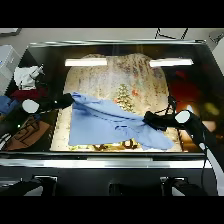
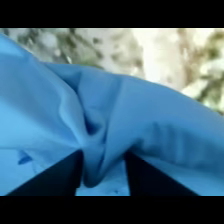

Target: Fold the clothes and pants, and hang the long-sleeved shirts on hangers.

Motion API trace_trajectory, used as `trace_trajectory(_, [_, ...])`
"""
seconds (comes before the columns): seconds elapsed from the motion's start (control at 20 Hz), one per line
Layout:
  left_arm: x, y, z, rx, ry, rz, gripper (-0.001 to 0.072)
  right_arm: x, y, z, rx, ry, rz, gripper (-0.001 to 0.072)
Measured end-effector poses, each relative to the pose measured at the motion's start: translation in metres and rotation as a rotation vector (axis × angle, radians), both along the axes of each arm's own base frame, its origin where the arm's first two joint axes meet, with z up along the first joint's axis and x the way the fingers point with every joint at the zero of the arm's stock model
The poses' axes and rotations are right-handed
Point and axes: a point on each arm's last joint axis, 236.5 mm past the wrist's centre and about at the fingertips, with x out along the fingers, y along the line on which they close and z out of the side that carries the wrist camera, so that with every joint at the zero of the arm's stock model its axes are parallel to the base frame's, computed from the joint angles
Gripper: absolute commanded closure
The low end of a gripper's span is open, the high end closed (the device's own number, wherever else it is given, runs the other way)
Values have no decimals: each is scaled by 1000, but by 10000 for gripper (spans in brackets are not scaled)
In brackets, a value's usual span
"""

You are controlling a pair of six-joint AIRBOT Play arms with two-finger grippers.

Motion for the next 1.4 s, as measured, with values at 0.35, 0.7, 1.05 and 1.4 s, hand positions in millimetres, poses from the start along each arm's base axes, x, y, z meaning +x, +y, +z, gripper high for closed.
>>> trace_trajectory(0.35, [-53,63,-41,4,333,-78,1,9,-134,40,-225,61,4,42])
trace_trajectory(0.7, [-171,82,-103,-123,711,-131,3,-108,-161,-20,25,411,-70,21])
trace_trajectory(1.05, [-174,30,-120,-233,654,-144,511,-127,-123,-42,197,426,-94,20])
trace_trajectory(1.4, [-161,11,-113,-222,571,-151,679,-101,-93,-57,177,330,-78,660])
